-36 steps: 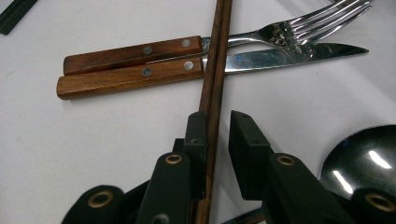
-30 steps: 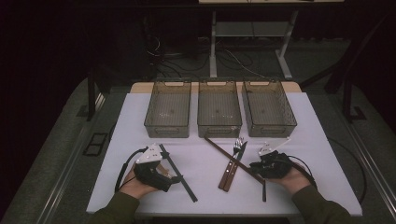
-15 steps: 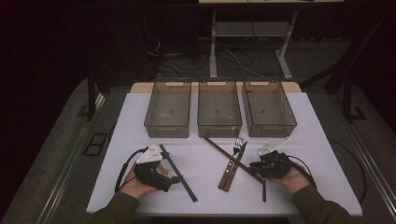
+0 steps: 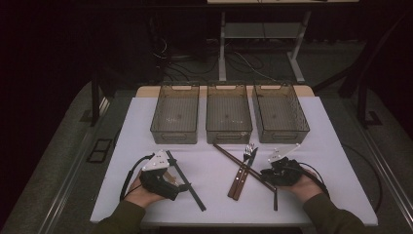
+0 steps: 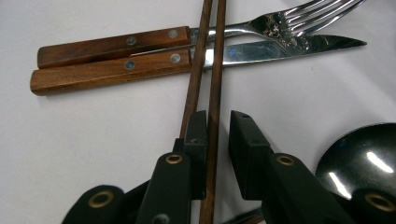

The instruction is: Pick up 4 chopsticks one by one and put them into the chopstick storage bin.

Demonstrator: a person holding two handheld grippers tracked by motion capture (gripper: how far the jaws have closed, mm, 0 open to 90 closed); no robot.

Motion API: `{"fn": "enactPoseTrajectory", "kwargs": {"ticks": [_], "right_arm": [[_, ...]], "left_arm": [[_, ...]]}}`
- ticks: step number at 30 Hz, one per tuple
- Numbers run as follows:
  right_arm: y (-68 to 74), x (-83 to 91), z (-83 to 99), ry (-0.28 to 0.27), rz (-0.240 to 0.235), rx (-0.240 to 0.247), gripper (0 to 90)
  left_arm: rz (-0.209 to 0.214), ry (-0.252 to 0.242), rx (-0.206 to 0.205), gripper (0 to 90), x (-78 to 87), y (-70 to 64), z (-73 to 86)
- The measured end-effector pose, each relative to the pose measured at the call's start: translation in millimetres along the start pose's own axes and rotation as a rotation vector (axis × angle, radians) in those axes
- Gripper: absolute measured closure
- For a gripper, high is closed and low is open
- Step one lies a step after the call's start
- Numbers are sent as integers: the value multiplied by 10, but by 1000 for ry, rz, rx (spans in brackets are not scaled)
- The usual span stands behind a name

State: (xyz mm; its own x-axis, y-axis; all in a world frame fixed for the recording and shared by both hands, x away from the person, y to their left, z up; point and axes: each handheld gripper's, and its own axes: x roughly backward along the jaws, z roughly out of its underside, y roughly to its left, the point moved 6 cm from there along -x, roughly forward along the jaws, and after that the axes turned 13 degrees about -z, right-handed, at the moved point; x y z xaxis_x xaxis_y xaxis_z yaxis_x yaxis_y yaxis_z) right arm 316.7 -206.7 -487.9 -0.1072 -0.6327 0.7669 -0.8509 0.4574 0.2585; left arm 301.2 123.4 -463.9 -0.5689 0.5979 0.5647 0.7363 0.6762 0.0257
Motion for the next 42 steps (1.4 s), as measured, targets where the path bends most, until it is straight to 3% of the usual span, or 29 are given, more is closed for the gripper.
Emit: {"fn": "enactPoseTrajectory", "kwargs": {"ticks": [13,28,42], "right_arm": [[-12,-6,11,-15,26,-10,828],[-18,11,18,-28,34,-12,840],[8,201,-32,-118,-17,-10,840]], "left_arm": [[1,2,-3,0,-6,-8,3],[2,2,-4,0,-3,-8,1],[7,-2,-2,1,4,-8,-2]]}}
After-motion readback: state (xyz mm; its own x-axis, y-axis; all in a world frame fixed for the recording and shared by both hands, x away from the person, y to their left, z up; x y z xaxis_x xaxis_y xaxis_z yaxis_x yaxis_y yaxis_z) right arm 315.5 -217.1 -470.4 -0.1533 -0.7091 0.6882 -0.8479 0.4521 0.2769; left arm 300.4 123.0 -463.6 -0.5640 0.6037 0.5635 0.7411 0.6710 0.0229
